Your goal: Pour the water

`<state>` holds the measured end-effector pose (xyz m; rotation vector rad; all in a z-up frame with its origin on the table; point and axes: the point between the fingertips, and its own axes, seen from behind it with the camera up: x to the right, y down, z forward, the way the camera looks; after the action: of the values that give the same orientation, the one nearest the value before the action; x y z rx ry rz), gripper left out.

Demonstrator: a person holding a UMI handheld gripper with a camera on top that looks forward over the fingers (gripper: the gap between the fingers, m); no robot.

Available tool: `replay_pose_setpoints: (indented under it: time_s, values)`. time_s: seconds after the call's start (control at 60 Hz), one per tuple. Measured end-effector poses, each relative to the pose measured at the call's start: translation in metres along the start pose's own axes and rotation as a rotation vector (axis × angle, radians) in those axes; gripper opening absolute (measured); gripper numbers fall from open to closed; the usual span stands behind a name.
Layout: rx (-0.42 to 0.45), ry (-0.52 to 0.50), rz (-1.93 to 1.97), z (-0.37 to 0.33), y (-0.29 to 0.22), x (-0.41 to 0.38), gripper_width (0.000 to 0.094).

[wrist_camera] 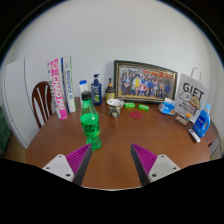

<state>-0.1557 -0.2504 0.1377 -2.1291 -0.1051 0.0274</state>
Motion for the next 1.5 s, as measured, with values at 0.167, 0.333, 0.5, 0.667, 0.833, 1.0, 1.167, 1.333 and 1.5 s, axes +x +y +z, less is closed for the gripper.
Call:
replay_pose_setpoints:
  time_s: [0.167, 0.333, 0.5, 0.667, 0.833, 1.0, 1.167, 1.333, 1.5]
  values:
    - [0.041, -0.037, 0.02, 0.058, 0.002, -0.055, 0.079]
    - [0.114, -0.02, 0.027, 0.112, -0.012, -0.073, 0.0794]
    - [0.187, 0.019, 0.017, 0.148, -0.027, -0.08, 0.0737]
    - [0.239, 0.063, -0.008, 0.159, -0.03, -0.077, 0.0484]
    - [0.233, 0.048, -0.019, 0.162, -0.031, -0.08, 0.0336]
    - [0.249, -0.019, 0.053, 0.16, -0.068, -0.097, 0.0336]
    - [0.329, -0.152, 0.279, 0.168, -0.152, -0.126, 0.0337]
    - [0.333, -0.347, 0.685, 0.197, -0.225, -0.145, 0.0337]
    - [0.238, -0.511, 1.198, 0.246, -0.259, -0.141, 0.0335]
